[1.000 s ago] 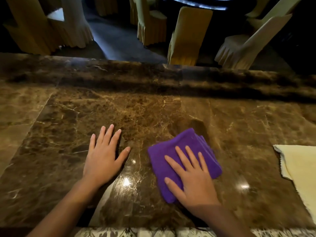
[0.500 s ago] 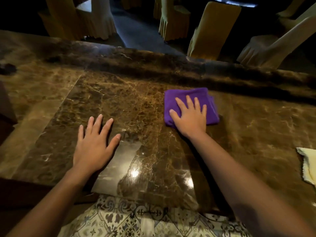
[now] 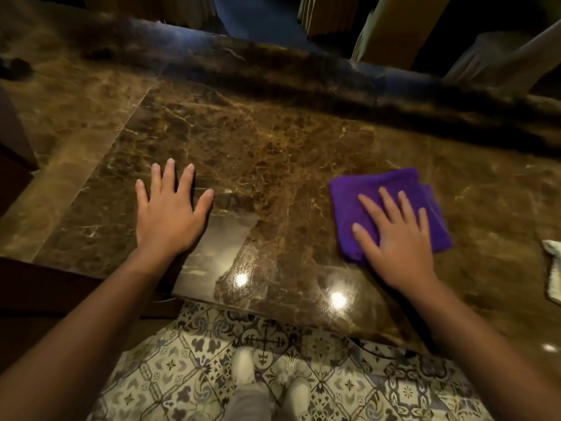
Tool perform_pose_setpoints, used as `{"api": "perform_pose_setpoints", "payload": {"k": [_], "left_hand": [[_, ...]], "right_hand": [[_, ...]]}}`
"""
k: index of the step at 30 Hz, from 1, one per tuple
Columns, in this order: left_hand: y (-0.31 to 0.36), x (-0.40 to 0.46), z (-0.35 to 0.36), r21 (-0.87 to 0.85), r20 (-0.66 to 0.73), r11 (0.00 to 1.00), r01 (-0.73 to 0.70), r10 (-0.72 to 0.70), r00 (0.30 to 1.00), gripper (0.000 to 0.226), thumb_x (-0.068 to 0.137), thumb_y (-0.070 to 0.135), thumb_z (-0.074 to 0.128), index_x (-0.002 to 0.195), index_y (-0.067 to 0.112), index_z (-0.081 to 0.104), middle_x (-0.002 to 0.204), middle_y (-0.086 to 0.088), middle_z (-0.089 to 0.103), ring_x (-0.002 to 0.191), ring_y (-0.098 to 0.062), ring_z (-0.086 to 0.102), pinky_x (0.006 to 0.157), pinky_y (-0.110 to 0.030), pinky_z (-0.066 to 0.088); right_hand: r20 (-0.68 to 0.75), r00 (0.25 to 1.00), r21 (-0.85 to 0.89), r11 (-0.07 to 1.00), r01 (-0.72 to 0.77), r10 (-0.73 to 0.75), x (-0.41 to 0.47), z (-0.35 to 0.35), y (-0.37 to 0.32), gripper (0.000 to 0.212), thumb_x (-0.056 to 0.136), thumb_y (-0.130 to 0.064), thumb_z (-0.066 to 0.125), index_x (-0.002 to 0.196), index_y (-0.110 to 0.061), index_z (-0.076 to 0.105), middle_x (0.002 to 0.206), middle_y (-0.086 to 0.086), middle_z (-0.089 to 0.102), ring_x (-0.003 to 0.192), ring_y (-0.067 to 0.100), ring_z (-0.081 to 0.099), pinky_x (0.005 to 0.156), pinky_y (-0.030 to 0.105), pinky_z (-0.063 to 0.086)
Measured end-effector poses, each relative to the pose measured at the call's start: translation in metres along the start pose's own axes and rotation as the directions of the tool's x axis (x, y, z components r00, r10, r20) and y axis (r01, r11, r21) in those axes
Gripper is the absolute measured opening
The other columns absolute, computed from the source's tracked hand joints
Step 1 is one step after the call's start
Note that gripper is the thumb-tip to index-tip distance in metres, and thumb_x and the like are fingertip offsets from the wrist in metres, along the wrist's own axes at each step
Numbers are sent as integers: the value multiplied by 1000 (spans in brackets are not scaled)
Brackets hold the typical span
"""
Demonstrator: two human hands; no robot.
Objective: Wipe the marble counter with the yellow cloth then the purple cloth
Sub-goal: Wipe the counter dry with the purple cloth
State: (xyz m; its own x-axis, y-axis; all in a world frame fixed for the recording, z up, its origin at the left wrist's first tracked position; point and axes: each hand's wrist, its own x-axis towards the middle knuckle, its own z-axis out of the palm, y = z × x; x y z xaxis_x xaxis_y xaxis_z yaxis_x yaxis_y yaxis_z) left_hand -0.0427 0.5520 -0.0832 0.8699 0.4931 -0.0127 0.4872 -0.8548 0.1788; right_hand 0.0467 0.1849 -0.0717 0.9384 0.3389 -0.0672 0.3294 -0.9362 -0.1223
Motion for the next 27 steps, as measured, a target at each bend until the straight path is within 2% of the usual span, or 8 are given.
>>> {"api": "perform_pose_setpoints", "payload": {"k": [5, 7, 10, 13, 17, 20, 23, 27], "left_hand": [[1, -2, -2, -3, -11, 1000, -12, 12, 1000, 71, 102, 62, 23, 161, 23, 22, 172, -13, 11, 160, -31, 0, 127, -56, 1], [2, -2, -4, -2, 3, 1000, -19, 19, 1000, 71, 102, 62, 20, 161, 22, 20, 172, -13, 9, 160, -31, -1, 127, -57, 1], [1, -1, -3, 11, 6, 999, -30, 30, 1000, 70, 102, 60, 19, 161, 21, 21, 172, -15, 10, 159, -33, 0, 126, -58, 2], [-1, 2, -3, -4, -13, 999, -43, 42, 999, 68, 103, 55, 23, 160, 18, 25, 171, -18, 14, 159, -36, 4, 126, -59, 4], [-4, 6, -2, -27, 1, 996, -82, 83, 997, 68, 103, 53, 27, 160, 16, 26, 170, -21, 14, 158, -38, 5, 126, -59, 4], [-34, 6, -8, -29, 67, 975, -221, 222, 973, 71, 101, 60, 31, 160, 21, 25, 171, -18, 13, 159, -35, 5, 127, -54, 5], [-62, 4, -12, -4, 85, 931, -365, 364, 928, 71, 101, 65, 28, 161, 27, 23, 172, -12, 14, 159, -31, 6, 127, -52, 6], [-61, 1, -10, 11, 51, 926, -377, 376, 925, 69, 102, 62, 26, 161, 27, 23, 172, -12, 16, 159, -30, 6, 128, -52, 7]], "right_hand": [[-60, 969, 65, 970, -236, 240, 102, -1, -27, 69, 94, -65, 28, 156, -36, 32, 169, 5, 25, 156, 33, 15, 124, 62, 9], [-42, 966, 82, 965, -250, 254, 132, -3, -55, 68, 96, -64, 27, 157, -35, 29, 170, 6, 22, 157, 34, 12, 124, 63, 7], [20, 982, 98, 977, -190, 189, 155, -4, -97, 68, 96, -64, 26, 158, -37, 27, 171, 5, 19, 157, 34, 9, 124, 62, 4], [16, 997, 80, 994, -71, 70, 135, 5, -136, 65, 96, -65, 30, 156, -40, 29, 170, 5, 22, 157, 33, 10, 125, 60, 4], [-8, 996, 51, 994, 92, -92, 40, 18, -168, 64, 94, -65, 32, 154, -43, 35, 168, 4, 30, 156, 32, 18, 124, 60, 10], [-5, 992, 46, 991, 127, -127, -38, 21, -156, 62, 95, -64, 35, 153, -42, 38, 166, 3, 32, 156, 32, 21, 123, 61, 14], [10, 995, 22, 995, 102, -102, -75, 20, -122, 63, 94, -65, 35, 153, -42, 38, 166, 2, 33, 156, 30, 21, 123, 61, 15], [-22, 993, 10, 994, -113, 113, -25, 12, -84, 65, 93, -65, 34, 153, -41, 36, 167, 2, 32, 155, 31, 20, 124, 60, 13]]}}
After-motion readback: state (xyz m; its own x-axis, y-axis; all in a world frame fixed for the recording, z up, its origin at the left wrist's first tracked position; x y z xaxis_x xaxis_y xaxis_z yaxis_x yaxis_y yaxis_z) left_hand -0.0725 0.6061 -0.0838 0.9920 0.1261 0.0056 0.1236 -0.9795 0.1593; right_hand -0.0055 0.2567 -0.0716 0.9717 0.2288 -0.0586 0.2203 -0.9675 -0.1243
